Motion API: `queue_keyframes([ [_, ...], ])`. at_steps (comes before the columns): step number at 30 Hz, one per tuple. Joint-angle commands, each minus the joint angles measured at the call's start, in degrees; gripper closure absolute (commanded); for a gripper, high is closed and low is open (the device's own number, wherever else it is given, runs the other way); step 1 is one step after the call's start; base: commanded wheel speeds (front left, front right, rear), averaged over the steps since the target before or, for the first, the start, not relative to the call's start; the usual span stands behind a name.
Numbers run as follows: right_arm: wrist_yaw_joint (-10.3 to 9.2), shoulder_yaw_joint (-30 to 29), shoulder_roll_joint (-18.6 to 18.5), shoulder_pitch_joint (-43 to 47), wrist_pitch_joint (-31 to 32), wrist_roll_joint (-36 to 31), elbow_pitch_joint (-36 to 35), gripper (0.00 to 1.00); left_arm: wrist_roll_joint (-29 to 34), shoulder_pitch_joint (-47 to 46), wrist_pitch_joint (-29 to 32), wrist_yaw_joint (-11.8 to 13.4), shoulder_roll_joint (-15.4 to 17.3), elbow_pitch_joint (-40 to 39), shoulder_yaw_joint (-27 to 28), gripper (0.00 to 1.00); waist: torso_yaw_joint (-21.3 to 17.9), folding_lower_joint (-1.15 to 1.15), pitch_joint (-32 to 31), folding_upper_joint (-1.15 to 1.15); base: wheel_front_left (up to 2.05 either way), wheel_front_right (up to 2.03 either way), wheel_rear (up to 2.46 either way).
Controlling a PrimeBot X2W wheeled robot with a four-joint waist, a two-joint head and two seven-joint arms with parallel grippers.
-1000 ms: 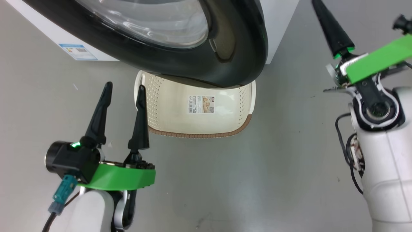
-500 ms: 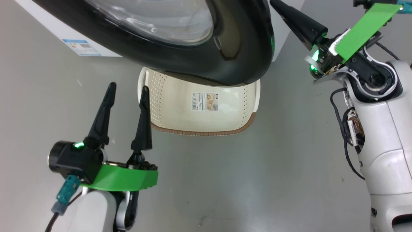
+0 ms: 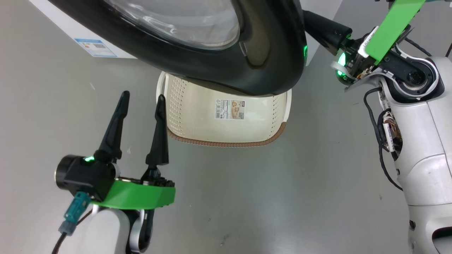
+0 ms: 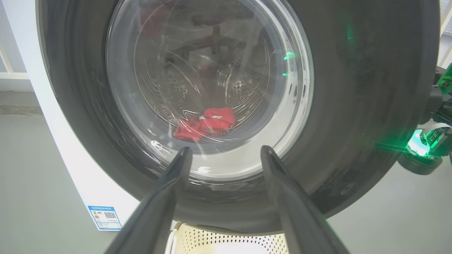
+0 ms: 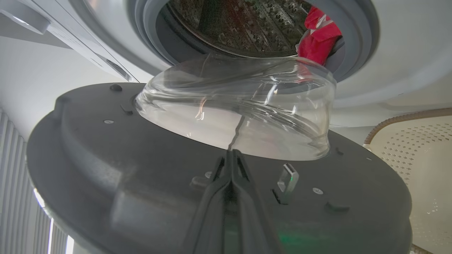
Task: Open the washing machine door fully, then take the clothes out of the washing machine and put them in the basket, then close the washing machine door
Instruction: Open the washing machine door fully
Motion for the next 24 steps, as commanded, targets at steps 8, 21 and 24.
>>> queue_keyframes([
  [8, 0.29, 1.6, 1.0, 2.6, 4.4, 2.0, -4.2, 1.0, -0.4, 0.6, -0.4, 0.5, 1.1, -1.0, 1.6, 0.0, 0.2, 0.0, -0.9, 0.0, 0.0, 0.0, 0.0],
  [21, 0.29, 3.1, 0.7, 8.9, 7.7, 4.4, -6.2, 1.0, -1.1, 2.3, -0.4, 0.5, 1.1, -0.1, 2.2, 0.0, 0.9, 0.0, -3.5, 0.0, 0.0, 0.0, 0.0],
  [24, 0.29, 4.2, 0.8, 10.1, 8.1, 5.2, -6.5, 1.0, -1.2, 2.5, -0.4, 0.5, 1.1, 0.2, 2.0, 0.0, 1.1, 0.0, -4.1, 0.0, 0.0, 0.0, 0.0],
])
